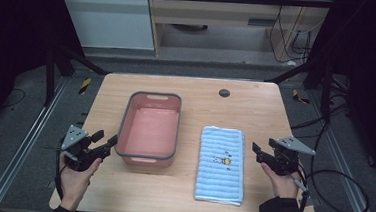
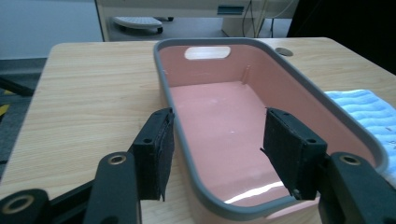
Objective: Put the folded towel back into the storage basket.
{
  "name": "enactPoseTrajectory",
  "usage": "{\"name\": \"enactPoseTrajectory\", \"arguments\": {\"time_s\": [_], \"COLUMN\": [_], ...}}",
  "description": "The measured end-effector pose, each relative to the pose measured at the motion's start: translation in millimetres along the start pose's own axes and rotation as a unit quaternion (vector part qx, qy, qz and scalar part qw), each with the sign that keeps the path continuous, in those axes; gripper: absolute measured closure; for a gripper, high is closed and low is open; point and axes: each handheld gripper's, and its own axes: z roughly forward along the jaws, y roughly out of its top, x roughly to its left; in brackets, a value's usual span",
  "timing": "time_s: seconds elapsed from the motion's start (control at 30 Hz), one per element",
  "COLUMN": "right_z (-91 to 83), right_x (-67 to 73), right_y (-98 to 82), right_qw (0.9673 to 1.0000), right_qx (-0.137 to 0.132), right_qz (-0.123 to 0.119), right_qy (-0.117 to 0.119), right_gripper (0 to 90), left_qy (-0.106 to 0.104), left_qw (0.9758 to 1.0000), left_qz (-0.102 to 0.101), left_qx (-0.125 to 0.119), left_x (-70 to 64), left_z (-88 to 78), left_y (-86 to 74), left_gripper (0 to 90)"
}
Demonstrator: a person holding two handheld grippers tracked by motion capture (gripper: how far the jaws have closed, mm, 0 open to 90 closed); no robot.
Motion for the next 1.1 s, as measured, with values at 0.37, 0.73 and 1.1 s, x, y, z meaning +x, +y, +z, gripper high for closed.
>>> {"name": "enactPoseTrajectory", "arguments": {"time_s": [0.37,0.73,1.1], "right_z": [0.9,8.4,10.5], "right_x": [6.8,10.2,3.9], "right_y": [6.2,17.3,38.7], "right_qw": [1.0000,0.9999,0.9999], "right_qx": [0.001,0.004,-0.006], "right_qz": [-0.003,-0.007,-0.006], "right_qy": [0.009,0.011,0.010], "right_gripper": [36.4,35.4,33.6], "left_qy": [-0.021,-0.045,-0.067], "left_qw": [0.9995,0.9981,0.9960], "left_qz": [0.024,0.042,0.056], "left_qx": [0.003,0.003,0.015], "left_x": [-25.9,-54.5,-81.3], "left_z": [9.2,19.3,32.0], "left_y": [0.9,8.1,4.6], "left_gripper": [42.2,41.5,41.6]}}
